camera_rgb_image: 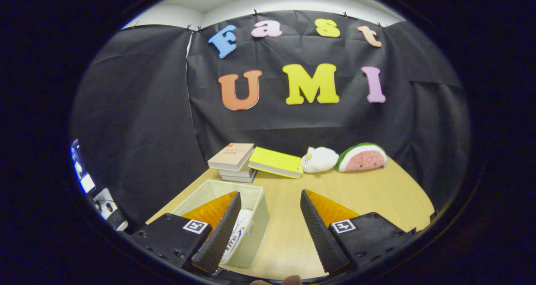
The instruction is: Open the storage box then place both shoes into the box .Put the left shoe in first, then the right shoe, with the right side of both shoes facing outward in a uniform manner.
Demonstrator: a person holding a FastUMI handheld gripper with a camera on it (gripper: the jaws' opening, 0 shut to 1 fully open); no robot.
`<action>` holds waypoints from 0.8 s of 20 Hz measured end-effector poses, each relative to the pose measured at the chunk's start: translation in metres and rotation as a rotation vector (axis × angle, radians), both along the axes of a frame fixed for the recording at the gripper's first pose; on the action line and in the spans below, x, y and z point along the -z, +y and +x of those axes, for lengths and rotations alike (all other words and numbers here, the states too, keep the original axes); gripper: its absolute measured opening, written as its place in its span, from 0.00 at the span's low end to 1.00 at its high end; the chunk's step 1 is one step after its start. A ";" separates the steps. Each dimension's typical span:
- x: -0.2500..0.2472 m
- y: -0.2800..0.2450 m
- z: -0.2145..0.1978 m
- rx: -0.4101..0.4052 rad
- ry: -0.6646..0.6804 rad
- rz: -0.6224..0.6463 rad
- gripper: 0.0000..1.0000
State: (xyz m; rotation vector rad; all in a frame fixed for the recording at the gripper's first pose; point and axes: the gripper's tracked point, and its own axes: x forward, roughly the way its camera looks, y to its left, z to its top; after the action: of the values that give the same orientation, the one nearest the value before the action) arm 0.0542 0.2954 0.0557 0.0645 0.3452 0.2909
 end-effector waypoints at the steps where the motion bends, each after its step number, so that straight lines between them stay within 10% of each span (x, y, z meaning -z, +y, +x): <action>1: 0.000 -0.011 -0.004 0.013 -0.033 -0.020 0.92; 16: 0.034 -0.079 -0.043 0.101 -0.251 -0.036 0.96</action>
State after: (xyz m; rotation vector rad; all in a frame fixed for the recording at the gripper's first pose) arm 0.0117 0.2162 0.0217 0.0095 0.0978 0.1901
